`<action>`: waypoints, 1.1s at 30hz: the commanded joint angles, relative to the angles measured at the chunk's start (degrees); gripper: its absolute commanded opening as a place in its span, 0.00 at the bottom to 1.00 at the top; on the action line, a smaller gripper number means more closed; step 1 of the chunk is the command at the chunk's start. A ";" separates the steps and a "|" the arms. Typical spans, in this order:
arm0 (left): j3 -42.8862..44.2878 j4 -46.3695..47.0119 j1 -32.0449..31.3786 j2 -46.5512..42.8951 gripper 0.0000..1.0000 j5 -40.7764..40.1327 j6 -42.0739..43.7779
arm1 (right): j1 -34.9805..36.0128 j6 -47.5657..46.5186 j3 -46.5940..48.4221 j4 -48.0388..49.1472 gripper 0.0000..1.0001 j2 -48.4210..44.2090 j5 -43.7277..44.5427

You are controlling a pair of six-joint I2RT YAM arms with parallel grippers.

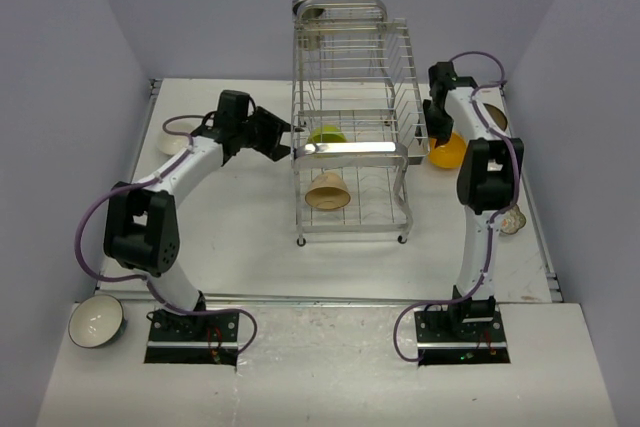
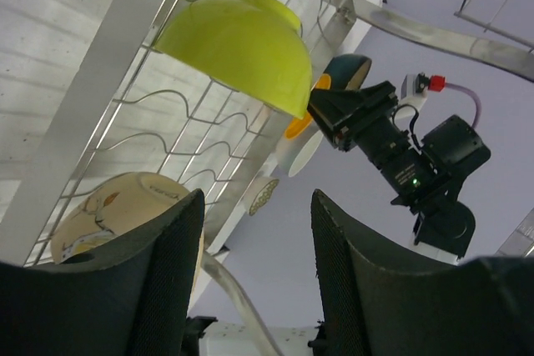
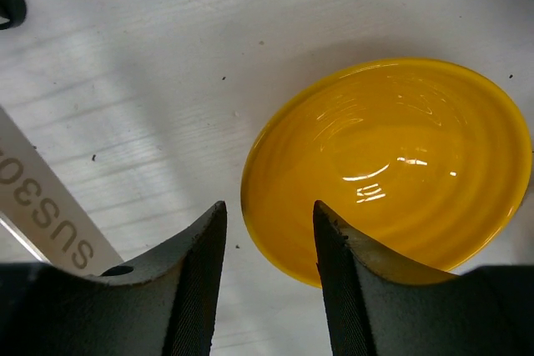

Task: Unload the bowls from the dish rack

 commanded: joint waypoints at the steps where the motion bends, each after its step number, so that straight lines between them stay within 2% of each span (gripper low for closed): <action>1: -0.52 5.92 -1.32 -0.51 0.55 -5.92 -6.31 | 0.20 0.62 0.30 2.02 0.47 -6.56 -1.85; 10: -6.77 16.36 -8.35 -0.69 0.55 -19.82 -21.41 | 1.61 2.99 1.71 1.67 0.48 -16.66 -4.41; 17: -3.52 16.46 -13.18 2.13 0.54 -26.32 -25.38 | 2.57 4.22 -5.75 4.48 0.48 -26.33 -7.56; 25: -4.39 22.78 -13.80 3.36 0.54 -32.48 -29.51 | 2.58 7.47 -14.82 8.17 0.47 -39.25 -13.72; 33: -1.85 25.16 -14.59 8.45 0.52 -35.12 -34.34 | 4.77 9.93 -22.19 8.96 0.47 -51.82 -17.76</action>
